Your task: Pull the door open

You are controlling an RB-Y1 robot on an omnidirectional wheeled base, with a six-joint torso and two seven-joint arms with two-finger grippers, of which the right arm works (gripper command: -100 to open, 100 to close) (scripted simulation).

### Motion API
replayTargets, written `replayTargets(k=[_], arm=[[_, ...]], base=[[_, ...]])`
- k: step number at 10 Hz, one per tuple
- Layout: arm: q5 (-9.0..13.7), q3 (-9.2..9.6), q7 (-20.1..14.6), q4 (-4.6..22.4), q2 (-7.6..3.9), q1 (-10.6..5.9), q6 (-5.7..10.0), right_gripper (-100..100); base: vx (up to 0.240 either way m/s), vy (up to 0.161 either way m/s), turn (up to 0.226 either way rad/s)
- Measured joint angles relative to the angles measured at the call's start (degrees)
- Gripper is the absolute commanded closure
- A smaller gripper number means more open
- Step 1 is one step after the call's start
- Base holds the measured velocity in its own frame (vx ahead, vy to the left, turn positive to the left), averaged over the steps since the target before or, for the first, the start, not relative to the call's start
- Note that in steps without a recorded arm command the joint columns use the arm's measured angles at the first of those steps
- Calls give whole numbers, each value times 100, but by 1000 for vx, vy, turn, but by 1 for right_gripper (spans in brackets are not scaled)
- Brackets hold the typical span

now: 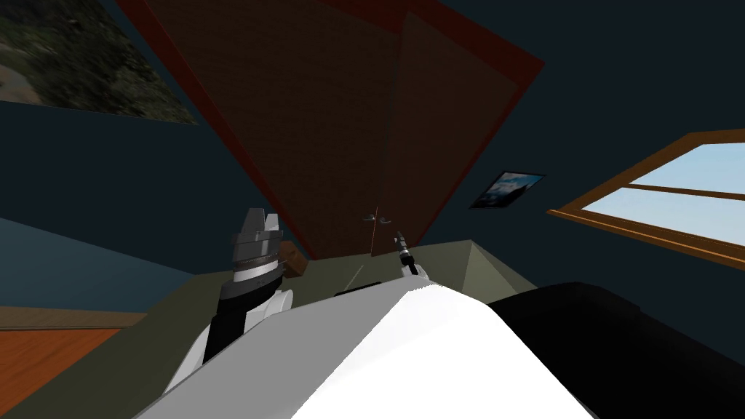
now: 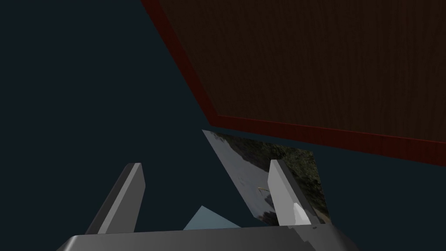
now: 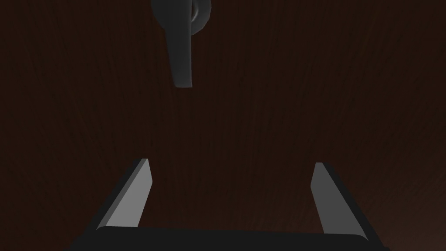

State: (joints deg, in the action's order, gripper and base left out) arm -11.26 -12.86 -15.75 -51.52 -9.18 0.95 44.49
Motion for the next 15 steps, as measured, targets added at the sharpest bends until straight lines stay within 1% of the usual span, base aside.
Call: replayTargets(k=[1, 2, 3, 5, 6, 7, 8, 12, 13, 14, 15], arm=[[-8, -19, -16, 94, -11, -26, 26, -100], [-14, -45, -22, 244, -19, -83, 72, -100], [-24, -63, -33, 323, -24, -104, 94, -100], [-37, -105, -45, 557, -37, -202, 150, -100], [-52, -124, -55, 632, -31, -219, 159, -100], [-59, -149, -63, 778, -41, -272, 201, -100], [-72, -166, -89, 837, -51, -285, 207, -100], [-97, -255, -103, 1342, -67, -470, 365, -100], [-98, -257, -103, 1355, -66, -473, 377, -100], [-73, -298, -137, 1153, -97, -270, 299, -100], [-38, -357, -141, 1325, -166, -313, 336, -100]], base=[[93, 14, 36], [93, 5, 45], [83, 11, 34], [102, 18, 47], [114, 13, 37], [120, 9, 44], [102, 22, 29], [82, 9, 30], [-5, -6, 6], [-28, -11, -8], [-18, -7, 36]])
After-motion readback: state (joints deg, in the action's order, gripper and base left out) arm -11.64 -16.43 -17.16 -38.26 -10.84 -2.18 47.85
